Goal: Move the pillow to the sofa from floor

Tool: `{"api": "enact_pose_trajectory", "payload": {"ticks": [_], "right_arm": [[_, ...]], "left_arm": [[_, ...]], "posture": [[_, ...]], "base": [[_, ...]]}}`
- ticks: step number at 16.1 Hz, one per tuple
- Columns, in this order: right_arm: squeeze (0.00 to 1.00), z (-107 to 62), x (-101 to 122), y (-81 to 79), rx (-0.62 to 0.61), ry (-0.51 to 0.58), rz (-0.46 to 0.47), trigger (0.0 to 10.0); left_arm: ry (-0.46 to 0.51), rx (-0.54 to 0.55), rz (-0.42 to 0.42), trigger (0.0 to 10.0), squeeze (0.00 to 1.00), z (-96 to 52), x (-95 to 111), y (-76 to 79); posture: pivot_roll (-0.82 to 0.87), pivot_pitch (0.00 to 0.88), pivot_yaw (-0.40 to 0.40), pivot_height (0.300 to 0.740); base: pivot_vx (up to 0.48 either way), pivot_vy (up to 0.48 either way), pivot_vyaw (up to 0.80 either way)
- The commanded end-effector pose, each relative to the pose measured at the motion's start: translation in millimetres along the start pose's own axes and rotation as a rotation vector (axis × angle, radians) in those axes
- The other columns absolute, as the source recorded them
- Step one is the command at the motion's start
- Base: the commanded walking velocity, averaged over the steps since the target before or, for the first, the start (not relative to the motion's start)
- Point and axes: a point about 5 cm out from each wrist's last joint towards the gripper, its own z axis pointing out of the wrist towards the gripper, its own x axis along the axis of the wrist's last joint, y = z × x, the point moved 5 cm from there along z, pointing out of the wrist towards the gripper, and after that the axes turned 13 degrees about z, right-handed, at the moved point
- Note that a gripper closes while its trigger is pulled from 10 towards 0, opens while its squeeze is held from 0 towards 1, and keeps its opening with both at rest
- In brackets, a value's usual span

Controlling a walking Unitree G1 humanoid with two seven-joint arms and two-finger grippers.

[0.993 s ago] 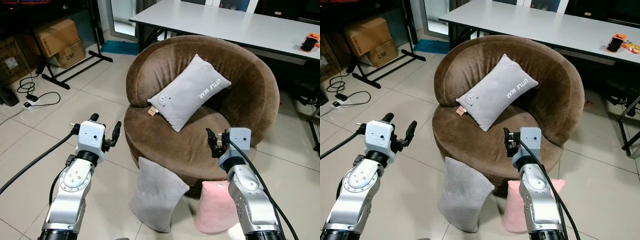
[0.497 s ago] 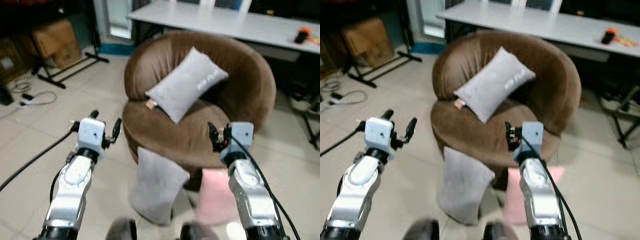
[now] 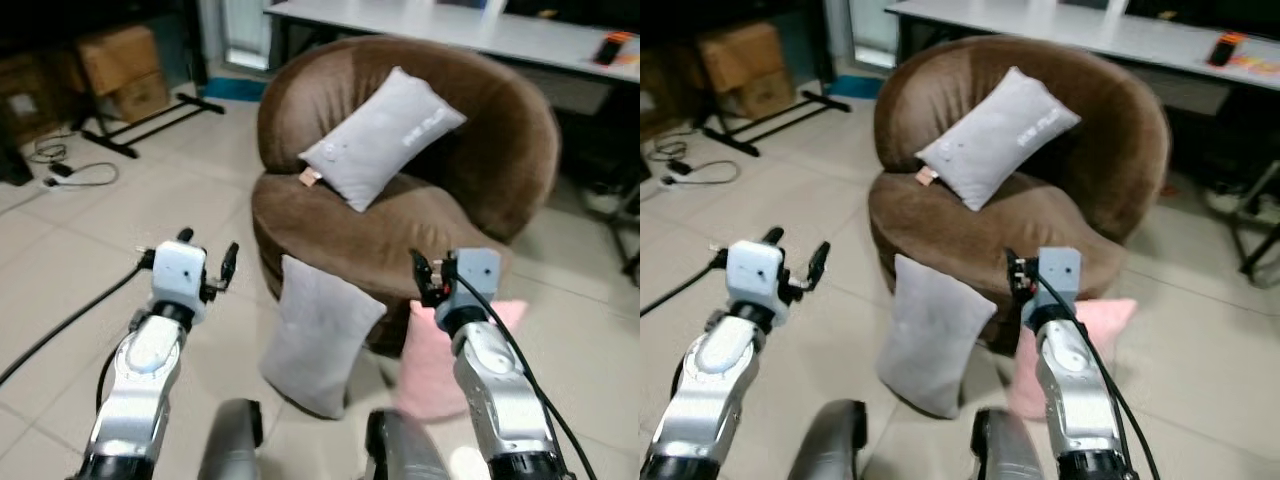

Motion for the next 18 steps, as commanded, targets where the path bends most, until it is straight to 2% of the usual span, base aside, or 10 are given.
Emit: {"api": "enact_pose_trajectory", "payload": {"ticks": [1, 4, 6, 7, 8, 13, 14, 15, 17, 18], "right_arm": [[0.0, 0.7, 3.3, 2.7, -0.005, 0.011, -0.004, 10.0], [0.0, 0.1, 1.7, 5.0, -0.017, 0.005, 0.018, 10.0], [0.02, -0.8, 1.9, 4.7, -0.007, 0.008, 0.042, 10.0], [0.97, -1.5, 2.5, 4.0, 0.0, 0.011, 0.054, 10.0], [1.0, -1.9, 3.6, 2.9, 0.01, 0.017, 0.053, 10.0], [1.0, -2.5, 3.5, 1.1, 0.013, 0.018, 0.042, 10.0], [0.73, -2.5, 4.1, 0.3, 0.02, 0.024, 0.043, 3.3], [0.0, -3.0, 4.3, -0.8, 0.027, 0.026, 0.044, 0.0], [0.0, -3.3, 2.1, -0.4, 0.017, 0.012, 0.034, 0.6], [0.0, -2.9, 0.8, 0.5, 0.009, 0.002, 0.025, 9.1]], "left_arm": [[-0.01, 0.001, -0.016, 10.0, 0.0, -1.6, -2.6, 2.0], [-0.036, 0.025, -0.033, 10.0, 0.0, 0.2, -6.7, -1.5], [-0.044, 0.031, -0.043, 10.0, 0.68, 0.6, -8.1, -3.1], [-0.047, 0.031, -0.054, 10.0, 1.0, 0.3, -8.8, -3.2], [-0.046, 0.028, -0.059, 10.0, 1.0, -0.2, -8.7, -2.9], [-0.041, 0.023, -0.044, 10.0, 1.0, -0.6, -7.8, -2.8], [-0.04, 0.022, -0.042, 10.0, 1.0, -0.6, -7.6, -2.8], [-0.038, 0.028, -0.033, 0.0, 1.0, -0.9, -7.3, -3.5], [-0.038, 0.035, -0.017, 0.0, 0.41, -1.0, -7.2, -4.4], [-0.038, 0.035, -0.007, 5.0, 0.24, -0.8, -7.0, -4.3]], "posture": [[-0.02, 0.0, -0.04, 0.616], [-0.02, 0.0, -0.038, 0.616], [-0.02, 0.0, -0.038, 0.616], [-0.02, 0.0, -0.038, 0.616], [-0.02, 0.0, -0.038, 0.616], [-0.02, 0.0, -0.038, 0.616], [-0.02, 0.0, -0.038, 0.616], [-0.02, 0.0, -0.038, 0.616], [-0.02, 0.0, -0.038, 0.616], [-0.02, 0.0, -0.038, 0.616]], "base": [[0.0, 0.0, 0.0], [0.0, 0.0, 0.0], [0.0, 0.0, 0.0], [0.0, 0.0, 0.0], [0.0, 0.0, 0.0], [0.0, 0.0, 0.0], [0.0, 0.0, 0.0], [0.0, 0.0, 0.0], [0.0, 0.0, 0.0], [0.0, 0.0, 0.0]]}}
